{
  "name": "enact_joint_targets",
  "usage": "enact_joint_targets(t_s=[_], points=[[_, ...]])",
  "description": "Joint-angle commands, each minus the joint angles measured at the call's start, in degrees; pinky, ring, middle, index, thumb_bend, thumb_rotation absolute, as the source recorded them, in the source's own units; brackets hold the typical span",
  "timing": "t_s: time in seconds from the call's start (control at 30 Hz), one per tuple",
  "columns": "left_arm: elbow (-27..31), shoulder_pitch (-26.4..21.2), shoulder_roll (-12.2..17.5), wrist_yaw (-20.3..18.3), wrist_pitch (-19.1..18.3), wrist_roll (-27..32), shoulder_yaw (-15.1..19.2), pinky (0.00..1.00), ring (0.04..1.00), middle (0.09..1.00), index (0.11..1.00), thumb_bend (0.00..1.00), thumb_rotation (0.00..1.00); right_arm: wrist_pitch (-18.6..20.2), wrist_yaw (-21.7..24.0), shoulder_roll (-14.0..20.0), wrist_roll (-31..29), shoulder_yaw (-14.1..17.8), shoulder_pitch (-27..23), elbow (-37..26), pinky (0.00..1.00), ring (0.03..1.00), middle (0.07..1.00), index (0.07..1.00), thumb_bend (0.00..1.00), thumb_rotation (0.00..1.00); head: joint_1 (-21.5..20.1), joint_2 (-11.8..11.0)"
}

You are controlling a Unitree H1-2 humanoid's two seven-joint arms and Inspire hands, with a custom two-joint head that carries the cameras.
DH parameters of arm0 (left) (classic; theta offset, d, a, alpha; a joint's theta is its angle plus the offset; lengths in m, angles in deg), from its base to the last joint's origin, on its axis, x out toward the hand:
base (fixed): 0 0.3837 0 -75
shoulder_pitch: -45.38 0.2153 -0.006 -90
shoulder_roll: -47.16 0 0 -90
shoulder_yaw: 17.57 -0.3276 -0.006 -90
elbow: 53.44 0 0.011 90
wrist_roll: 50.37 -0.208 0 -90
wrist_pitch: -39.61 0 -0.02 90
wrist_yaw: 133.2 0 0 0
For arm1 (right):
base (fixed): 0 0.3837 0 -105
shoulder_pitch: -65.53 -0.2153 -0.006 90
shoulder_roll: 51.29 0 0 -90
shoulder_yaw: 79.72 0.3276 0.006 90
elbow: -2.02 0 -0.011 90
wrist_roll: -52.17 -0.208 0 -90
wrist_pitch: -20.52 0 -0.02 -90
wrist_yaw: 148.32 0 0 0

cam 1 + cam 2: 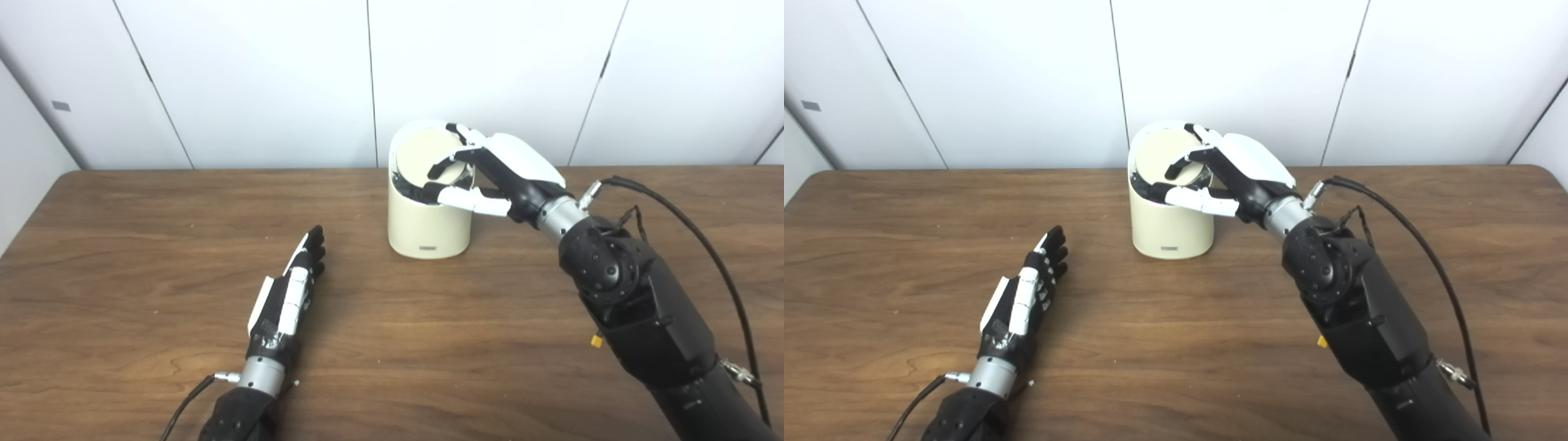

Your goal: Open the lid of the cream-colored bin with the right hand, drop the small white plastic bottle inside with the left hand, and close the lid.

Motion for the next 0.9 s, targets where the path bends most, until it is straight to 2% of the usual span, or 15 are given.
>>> enact_joint_targets(t_s=[0.0, 0.2, 0.53, 0.7, 0.8, 0.87], points=[[1.21, -0.7, 0.04, 0.13, 0.72, -0.09, -0.25, 1.0, 1.0, 1.0, 1.0, 0.7, 0.99, -1.04, 0.84, 0.75, 0.6, -0.41, -0.9, -0.24, 1.0, 1.0, 1.0, 0.658, 0.6, 1.0, -0.03, 0.03], [1.25, -0.88, -0.35, 0.12, 0.9, 0.71, -0.04, 1.0, 1.0, 1.0, 1.0, 0.69, 0.97, -1.55, 0.65, 0.61, 1.01, -0.94, -0.35, 0.35, 1.0, 1.0, 1.0, 0.663, 0.6, 1.0, -0.11, -0.12], [2.03, -1.0, -0.14, 0.63, 0.02, 0.15, 0.31, 1.0, 1.0, 1.0, 1.0, 0.7, 0.99, -1.48, 0.69, 0.59, 0.89, -0.51, -0.53, -0.66, 1.0, 1.0, 1.0, 0.683, 0.61, 1.0, -0.04, -0.13], [1.82, -0.97, 0.05, 0.38, -0.2, 0.37, 0.37, 1.0, 1.0, 1.0, 1.0, 0.7, 1.0, -0.96, -0.83, 0.08, -1.13, 2.82, -0.01, -3.98, 1.0, 1.0, 1.0, 0.703, 0.58, 1.0, -0.04, -0.13], [1.97, -0.97, 0.0, 0.52, -0.73, 0.28, 0.42, 1.0, 1.0, 1.0, 1.0, 0.7, 1.0, -0.22, -0.63, 0.26, -2.05, 4.8, 0.43, -6.37, 0.96, 1.0, 1.0, 0.727, 0.59, 1.0, -0.04, -0.13], [1.73, -1.02, 0.03, 0.52, -0.48, 0.17, 0.44, 1.0, 1.0, 1.0, 1.0, 0.71, 1.0, 0.51, -0.41, 0.44, -2.55, 6.22, 1.06, -8.22, 0.98, 1.0, 1.0, 0.755, 0.61, 1.0, -0.12, -0.27]])
